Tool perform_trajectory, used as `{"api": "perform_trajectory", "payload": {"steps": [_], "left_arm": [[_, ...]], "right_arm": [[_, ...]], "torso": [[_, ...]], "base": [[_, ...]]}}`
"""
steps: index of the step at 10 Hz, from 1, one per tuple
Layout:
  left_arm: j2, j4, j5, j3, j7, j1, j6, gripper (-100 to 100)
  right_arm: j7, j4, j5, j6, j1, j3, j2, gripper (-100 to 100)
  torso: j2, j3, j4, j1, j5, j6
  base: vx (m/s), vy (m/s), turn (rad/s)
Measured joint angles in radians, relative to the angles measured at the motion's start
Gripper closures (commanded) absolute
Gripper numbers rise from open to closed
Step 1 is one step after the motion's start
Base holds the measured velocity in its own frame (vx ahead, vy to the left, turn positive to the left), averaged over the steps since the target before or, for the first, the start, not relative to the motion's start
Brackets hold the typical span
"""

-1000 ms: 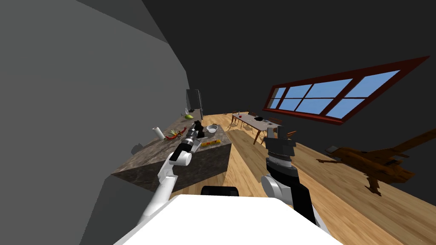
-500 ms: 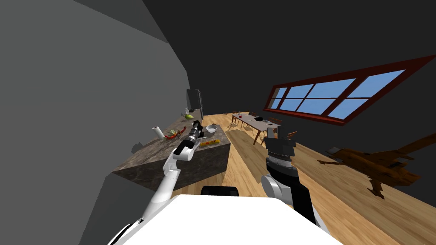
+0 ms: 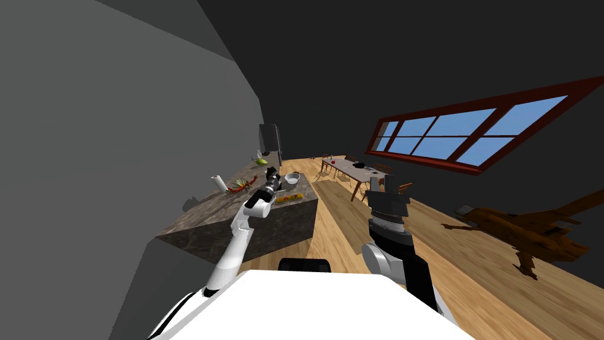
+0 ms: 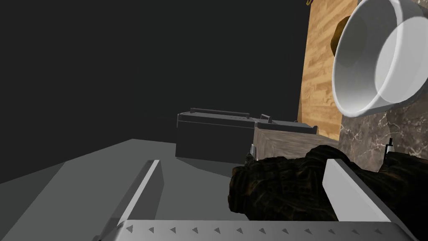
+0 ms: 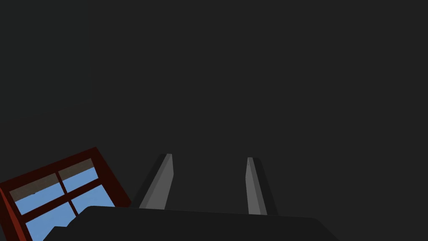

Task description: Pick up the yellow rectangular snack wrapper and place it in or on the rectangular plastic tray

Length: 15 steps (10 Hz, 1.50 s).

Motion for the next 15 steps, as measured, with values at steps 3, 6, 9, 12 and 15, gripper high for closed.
{"api": "perform_trajectory", "payload": {"steps": [3, 6, 9, 12, 15], "left_arm": [[0.011, 0.052, 0.03, -0.003, 0.017, -0.067, 0.087, -100], [0.014, 0.087, 0.047, -0.006, 0.028, -0.117, 0.164, -100], [0.021, 0.128, 0.068, -0.008, 0.039, -0.164, 0.245, -100], [0.027, 0.172, 0.087, -0.009, 0.045, -0.208, 0.317, -100], [0.035, 0.228, 0.109, -0.01, 0.054, -0.264, 0.402, -100]], "right_arm": [[0.0, 0.0, 0.0, 0.0, 0.0, 0.0, 0.0, 0], [0.0, 0.0, 0.0, 0.0, 0.0, 0.0, 0.0, 0], [0.0, 0.0, 0.0, 0.0, 0.0, 0.0, 0.0, 0], [0.0, 0.0, 0.0, 0.0, 0.0, 0.0, 0.0, 0], [0.0, 0.0, 0.0, 0.0, 0.0, 0.0, 0.0, 0]], "torso": [[0.0, 0.0, 0.0, -0.001, 0.0, 0.0], [0.0, 0.0, 0.0, 0.0, 0.0, 0.0], [0.0, 0.0, 0.0, 0.001, 0.0, 0.0], [0.0, 0.0, 0.0, 0.001, 0.0, 0.0], [-0.001, -0.001, 0.0, 0.0, 0.0, 0.0]], "base": [[-0.003, -0.052, 0.02], [0.007, -0.052, 0.034], [0.005, -0.044, 0.019], [0.006, -0.042, 0.02], [0.016, -0.052, 0.029]]}}
